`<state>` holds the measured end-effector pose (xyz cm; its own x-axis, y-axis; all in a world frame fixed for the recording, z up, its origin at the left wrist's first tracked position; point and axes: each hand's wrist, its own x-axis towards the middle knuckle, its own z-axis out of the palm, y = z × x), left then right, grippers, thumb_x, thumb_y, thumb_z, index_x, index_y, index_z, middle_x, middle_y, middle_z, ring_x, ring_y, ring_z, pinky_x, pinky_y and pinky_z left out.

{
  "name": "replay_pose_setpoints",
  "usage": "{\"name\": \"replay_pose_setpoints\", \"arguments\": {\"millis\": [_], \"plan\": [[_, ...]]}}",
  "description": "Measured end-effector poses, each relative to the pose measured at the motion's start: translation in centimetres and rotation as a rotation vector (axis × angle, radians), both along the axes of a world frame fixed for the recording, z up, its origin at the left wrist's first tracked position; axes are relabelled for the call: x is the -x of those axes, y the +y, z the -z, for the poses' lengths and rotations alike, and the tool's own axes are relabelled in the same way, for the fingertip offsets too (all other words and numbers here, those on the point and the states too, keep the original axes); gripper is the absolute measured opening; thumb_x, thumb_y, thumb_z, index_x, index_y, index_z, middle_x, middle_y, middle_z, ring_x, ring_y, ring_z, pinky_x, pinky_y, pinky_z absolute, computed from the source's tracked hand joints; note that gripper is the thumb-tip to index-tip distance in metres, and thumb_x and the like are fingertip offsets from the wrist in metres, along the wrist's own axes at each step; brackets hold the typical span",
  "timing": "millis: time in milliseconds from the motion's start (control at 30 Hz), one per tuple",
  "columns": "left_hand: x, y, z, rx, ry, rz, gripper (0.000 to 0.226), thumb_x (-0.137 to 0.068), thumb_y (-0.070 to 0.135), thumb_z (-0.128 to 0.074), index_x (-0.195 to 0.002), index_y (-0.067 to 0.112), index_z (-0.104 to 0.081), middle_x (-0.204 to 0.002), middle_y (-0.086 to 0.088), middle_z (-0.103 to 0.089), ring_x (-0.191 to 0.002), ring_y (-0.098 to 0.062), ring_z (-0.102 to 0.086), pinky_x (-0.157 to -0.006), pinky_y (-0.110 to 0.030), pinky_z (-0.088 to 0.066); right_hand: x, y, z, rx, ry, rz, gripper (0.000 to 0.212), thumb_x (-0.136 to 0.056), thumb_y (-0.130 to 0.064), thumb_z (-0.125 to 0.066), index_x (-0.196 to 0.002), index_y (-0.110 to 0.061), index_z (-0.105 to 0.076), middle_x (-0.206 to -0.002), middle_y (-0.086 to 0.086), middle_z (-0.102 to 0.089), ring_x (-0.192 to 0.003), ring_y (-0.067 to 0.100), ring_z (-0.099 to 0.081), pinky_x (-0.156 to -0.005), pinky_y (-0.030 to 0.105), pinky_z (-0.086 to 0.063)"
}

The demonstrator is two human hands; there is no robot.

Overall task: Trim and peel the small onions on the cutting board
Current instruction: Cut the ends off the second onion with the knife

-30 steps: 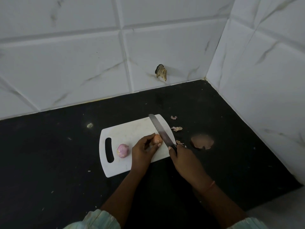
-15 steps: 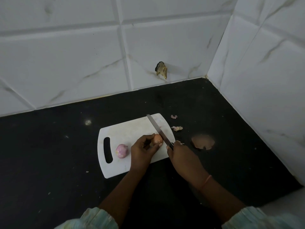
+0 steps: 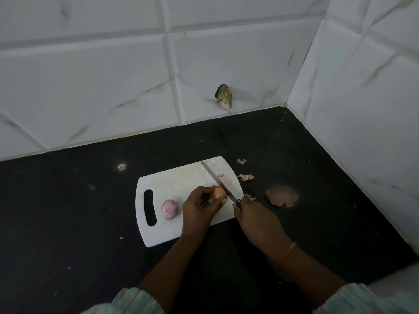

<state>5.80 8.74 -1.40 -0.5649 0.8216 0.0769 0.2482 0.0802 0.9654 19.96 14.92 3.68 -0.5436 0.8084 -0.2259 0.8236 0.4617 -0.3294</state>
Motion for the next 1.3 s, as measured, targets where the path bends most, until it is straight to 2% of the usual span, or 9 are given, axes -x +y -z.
{"name": "replay_pose_setpoints", "arguments": {"millis": [300,467,600,733,900,1067,1133,1233,1300], "plan": [[0.1,0.1,0.2,0.004,0.047,0.003,0.034,-0.076,0.02,-0.083,-0.106,0.021,-0.066,-0.106,0.013,-0.069,-0.102,0.0,-0.064,-0.089,-0.019,-0.054,0.4,-0.6,1.8,-0.018,-0.012,0.043,0.037,-0.103,-0.041,-0.034,-0.121,-0.014,-0.05,-0.108,0.004,-0.065,-0.094,0.017,-0.064,-0.08,0.032,-0.053],[-0.1,0.2,0.1,0.075,0.077,0.01,0.06,-0.068,0.035,-0.088,-0.12,0.03,-0.058,-0.115,0.019,-0.064,-0.106,0.002,-0.061,-0.088,-0.012,-0.051,0.5,-1.1,2.1,-0.059,0.003,0.065,0.038,-0.102,-0.043,-0.034,-0.119,-0.014,-0.051,-0.11,0.005,-0.065,-0.096,0.018,-0.066,-0.079,0.033,-0.055],[-0.2,0.1,-0.2,0.063,0.052,0.006,0.044,-0.073,0.025,-0.085,-0.109,0.034,-0.063,-0.108,0.019,-0.068,-0.103,0.002,-0.062,-0.087,-0.015,-0.052,0.6,-1.3,2.1,-0.069,0.011,0.089,0.038,-0.102,-0.044,-0.033,-0.116,-0.014,-0.051,-0.104,0.004,-0.067,-0.092,0.019,-0.067,-0.077,0.036,-0.055],[-0.3,-0.1,-0.7,0.014,-0.109,-0.067,0.038,-0.074,0.018,-0.085,-0.103,0.026,-0.062,-0.105,0.014,-0.069,-0.101,-0.002,-0.065,-0.082,-0.016,-0.053,0.5,-1.4,2.0,-0.061,0.011,0.107,0.037,-0.102,-0.043,-0.034,-0.117,-0.014,-0.052,-0.104,0.004,-0.068,-0.092,0.019,-0.067,-0.076,0.035,-0.054],[-0.8,0.2,-1.6,-0.053,-0.175,-0.084,0.044,-0.075,0.013,-0.084,-0.109,0.025,-0.06,-0.11,0.013,-0.065,-0.104,-0.003,-0.063,-0.086,-0.015,-0.052,0.5,-1.6,1.5,-0.044,0.031,0.122,0.035,-0.102,-0.041,-0.034,-0.117,-0.013,-0.051,-0.108,0.006,-0.066,-0.098,0.022,-0.066,-0.072,0.033,-0.047],[-0.9,1.1,-3.0,-0.148,-0.256,-0.105,0.046,-0.08,0.009,-0.079,-0.12,0.022,-0.059,-0.122,0.004,-0.063,-0.108,-0.013,-0.066,-0.088,-0.023,-0.056,0.5,-1.7,1.2,-0.012,0.037,0.146,0.034,-0.102,-0.04,-0.034,-0.115,-0.015,-0.052,-0.106,0.004,-0.065,-0.095,0.02,-0.064,-0.075,0.035,-0.048],[-0.8,1.0,-3.3,-0.148,-0.295,-0.115,0.043,-0.084,0.012,-0.076,-0.121,0.024,-0.059,-0.126,0.004,-0.061,-0.108,-0.012,-0.065,-0.082,-0.016,-0.055,0.4,-1.8,1.1,0.017,0.049,0.158,0.034,-0.102,-0.04,-0.034,-0.116,-0.016,-0.052,-0.106,0.004,-0.064,-0.095,0.019,-0.064,-0.078,0.035,-0.05],[-0.7,0.2,-3.1,-0.081,-0.29,-0.099,0.037,-0.089,0.025,-0.071,-0.124,0.026,-0.059,-0.124,0.013,-0.058,-0.107,0.007,-0.059,-0.075,-0.002,-0.046,0.0,-1.3,1.2,0.098,0.075,0.171,0.035,-0.101,-0.041,-0.036,-0.115,-0.015,-0.054,-0.11,0.006,-0.063,-0.1,0.022,-0.062,-0.08,0.037,-0.049],[-0.5,-0.5,-2.6,-0.049,-0.322,-0.063,0.036,-0.091,0.034,-0.067,-0.125,0.026,-0.06,-0.125,0.014,-0.06,-0.113,0.003,-0.057,-0.081,-0.007,-0.046,-0.7,-0.7,0.9,0.18,0.09,0.174,0.036,-0.1,-0.043,-0.038,-0.111,-0.015,-0.057,-0.107,0.006,-0.064,-0.097,0.022,-0.063,-0.081,0.038,-0.051]]}}
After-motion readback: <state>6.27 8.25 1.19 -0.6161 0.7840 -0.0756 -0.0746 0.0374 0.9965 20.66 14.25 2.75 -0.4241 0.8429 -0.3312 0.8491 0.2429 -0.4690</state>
